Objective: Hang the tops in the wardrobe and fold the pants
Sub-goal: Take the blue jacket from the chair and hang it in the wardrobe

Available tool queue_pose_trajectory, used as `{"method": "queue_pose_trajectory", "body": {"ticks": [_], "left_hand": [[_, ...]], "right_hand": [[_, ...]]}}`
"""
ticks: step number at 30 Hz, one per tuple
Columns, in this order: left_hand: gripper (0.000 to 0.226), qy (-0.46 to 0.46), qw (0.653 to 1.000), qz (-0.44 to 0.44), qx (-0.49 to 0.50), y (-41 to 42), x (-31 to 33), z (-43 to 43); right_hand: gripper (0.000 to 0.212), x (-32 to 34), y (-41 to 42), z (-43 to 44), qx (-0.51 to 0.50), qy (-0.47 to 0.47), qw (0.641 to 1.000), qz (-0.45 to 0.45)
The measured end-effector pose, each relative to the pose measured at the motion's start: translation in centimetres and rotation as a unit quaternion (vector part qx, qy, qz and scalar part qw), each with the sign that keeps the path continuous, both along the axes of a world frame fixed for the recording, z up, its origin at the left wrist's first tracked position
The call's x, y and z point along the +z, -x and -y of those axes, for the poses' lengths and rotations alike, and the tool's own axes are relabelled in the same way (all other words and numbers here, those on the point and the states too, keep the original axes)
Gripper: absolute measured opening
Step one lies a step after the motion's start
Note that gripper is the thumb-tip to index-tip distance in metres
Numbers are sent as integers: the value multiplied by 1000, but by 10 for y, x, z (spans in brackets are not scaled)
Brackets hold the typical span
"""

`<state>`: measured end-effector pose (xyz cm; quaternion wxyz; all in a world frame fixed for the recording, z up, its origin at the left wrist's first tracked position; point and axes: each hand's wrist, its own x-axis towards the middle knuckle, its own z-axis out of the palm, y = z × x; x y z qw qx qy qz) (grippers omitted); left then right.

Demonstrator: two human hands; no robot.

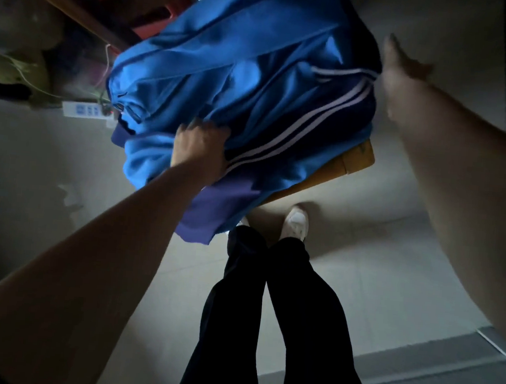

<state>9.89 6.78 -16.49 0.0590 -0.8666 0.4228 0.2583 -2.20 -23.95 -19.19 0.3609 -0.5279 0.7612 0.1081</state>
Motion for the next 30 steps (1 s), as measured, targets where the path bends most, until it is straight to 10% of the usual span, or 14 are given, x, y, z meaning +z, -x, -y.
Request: {"method": "queue_pose_trajectory", "body": {"ticks": [4, 13, 19, 24, 30], "left_hand": [[31, -72, 994, -39, 70, 0, -8, -58], [28, -8, 987, -77, 139, -16, 56, -51], [36, -30, 990, -75, 112, -27, 154, -54], [37, -40, 995, -60, 70, -45, 257, -56], [29, 61, 989, -30, 128, -71, 372, -53]], "right_hand": [[30, -5, 11, -17, -35, -104, 987, 121], [60, 109, -12, -57, -247, -117, 865, 420], [24, 244, -53, -73, -175, -141, 844, 487], [16, 343, -62, -95, 132, -44, 935, 327], [21, 501, -87, -111, 299, 24, 871, 389]]}}
